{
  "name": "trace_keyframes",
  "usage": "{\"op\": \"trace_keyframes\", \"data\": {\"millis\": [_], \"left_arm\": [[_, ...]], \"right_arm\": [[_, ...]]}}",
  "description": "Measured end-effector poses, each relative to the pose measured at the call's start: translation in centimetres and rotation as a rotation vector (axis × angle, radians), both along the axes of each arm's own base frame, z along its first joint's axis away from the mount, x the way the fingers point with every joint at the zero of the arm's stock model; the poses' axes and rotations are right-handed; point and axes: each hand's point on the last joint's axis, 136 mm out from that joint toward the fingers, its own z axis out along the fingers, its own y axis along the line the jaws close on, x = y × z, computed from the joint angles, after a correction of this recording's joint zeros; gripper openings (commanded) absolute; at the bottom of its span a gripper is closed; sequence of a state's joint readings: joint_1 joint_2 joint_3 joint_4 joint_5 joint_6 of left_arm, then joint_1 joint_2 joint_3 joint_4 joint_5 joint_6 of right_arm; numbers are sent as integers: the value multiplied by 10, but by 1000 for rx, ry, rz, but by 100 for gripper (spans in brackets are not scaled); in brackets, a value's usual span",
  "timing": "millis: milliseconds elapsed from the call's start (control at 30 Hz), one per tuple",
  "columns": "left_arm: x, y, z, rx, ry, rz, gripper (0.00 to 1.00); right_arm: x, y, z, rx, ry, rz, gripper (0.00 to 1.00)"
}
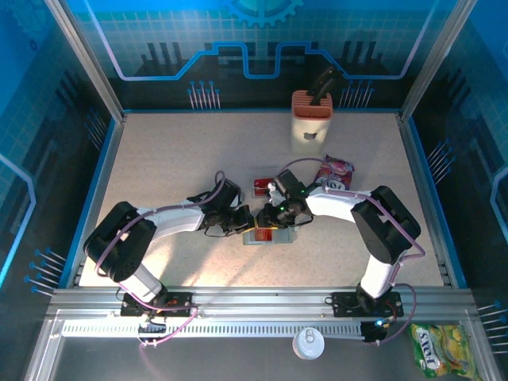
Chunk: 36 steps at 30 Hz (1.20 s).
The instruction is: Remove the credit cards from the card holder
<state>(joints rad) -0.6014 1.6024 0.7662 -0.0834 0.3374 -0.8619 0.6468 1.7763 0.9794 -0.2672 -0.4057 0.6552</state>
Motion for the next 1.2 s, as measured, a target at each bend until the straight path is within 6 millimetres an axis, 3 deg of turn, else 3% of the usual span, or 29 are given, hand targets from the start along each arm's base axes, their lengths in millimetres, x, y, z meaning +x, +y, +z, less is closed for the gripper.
{"op": "trace_keyframes", "data": {"millis": [467, 767, 1200], "left_arm": [[-3, 0, -6, 11, 15, -5, 4], [-7, -1, -15, 27, 39, -14, 2], [-10, 0, -15, 47, 55, -21, 1]], "right_arm": [[-2, 1, -1, 17, 1, 6, 33], [2, -6, 15, 36, -35, -16, 33], [1, -22, 2, -25, -3, -48, 33]]}}
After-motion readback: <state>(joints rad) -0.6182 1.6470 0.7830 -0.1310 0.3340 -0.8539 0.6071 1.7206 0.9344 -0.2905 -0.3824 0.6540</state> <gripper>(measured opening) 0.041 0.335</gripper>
